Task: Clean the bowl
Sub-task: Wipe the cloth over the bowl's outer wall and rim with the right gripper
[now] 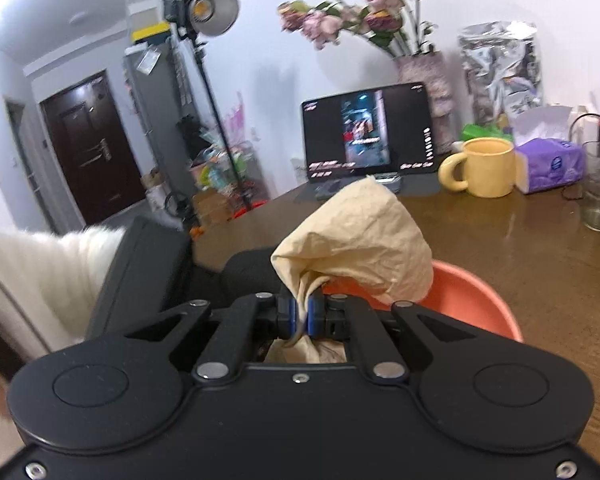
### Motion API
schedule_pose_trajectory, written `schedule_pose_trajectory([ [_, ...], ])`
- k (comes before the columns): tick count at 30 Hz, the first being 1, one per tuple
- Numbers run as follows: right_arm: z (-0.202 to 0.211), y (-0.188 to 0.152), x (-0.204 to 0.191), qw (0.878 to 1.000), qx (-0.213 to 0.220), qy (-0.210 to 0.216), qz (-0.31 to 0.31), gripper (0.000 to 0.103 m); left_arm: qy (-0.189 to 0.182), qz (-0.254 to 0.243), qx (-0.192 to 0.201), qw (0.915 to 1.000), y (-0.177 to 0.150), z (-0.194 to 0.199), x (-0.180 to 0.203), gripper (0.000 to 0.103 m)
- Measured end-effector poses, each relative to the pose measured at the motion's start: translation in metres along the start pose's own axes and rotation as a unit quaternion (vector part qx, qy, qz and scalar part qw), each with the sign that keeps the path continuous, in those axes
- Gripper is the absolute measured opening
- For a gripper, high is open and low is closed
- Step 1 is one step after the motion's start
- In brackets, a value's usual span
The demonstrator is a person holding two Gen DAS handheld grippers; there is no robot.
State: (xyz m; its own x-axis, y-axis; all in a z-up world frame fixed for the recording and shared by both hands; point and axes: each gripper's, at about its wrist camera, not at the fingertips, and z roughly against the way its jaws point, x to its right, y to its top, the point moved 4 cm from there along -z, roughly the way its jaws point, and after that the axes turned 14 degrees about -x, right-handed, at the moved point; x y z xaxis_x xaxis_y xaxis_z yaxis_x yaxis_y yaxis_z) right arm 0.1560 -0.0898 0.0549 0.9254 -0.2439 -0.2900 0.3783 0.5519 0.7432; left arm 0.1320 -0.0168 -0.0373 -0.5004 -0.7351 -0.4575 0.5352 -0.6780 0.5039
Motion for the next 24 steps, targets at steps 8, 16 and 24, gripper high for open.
schedule_pose_trajectory([
  [8,0.006,0.008,0.027,0.996,0.046,-0.05,-0.051,0.006,0.0,-0.001,0.001,1.0,-0.001,-0.001,-0.001,0.095],
  [16,0.019,0.0,0.049,0.988,0.048,-0.117,-0.085,0.006,0.001,-0.003,0.001,1.0,-0.001,0.0,0.002,0.095],
  [24,0.033,-0.018,0.056,0.978,0.017,-0.189,-0.091,0.006,-0.003,0.0,-0.001,1.0,0.0,0.001,0.003,0.095],
])
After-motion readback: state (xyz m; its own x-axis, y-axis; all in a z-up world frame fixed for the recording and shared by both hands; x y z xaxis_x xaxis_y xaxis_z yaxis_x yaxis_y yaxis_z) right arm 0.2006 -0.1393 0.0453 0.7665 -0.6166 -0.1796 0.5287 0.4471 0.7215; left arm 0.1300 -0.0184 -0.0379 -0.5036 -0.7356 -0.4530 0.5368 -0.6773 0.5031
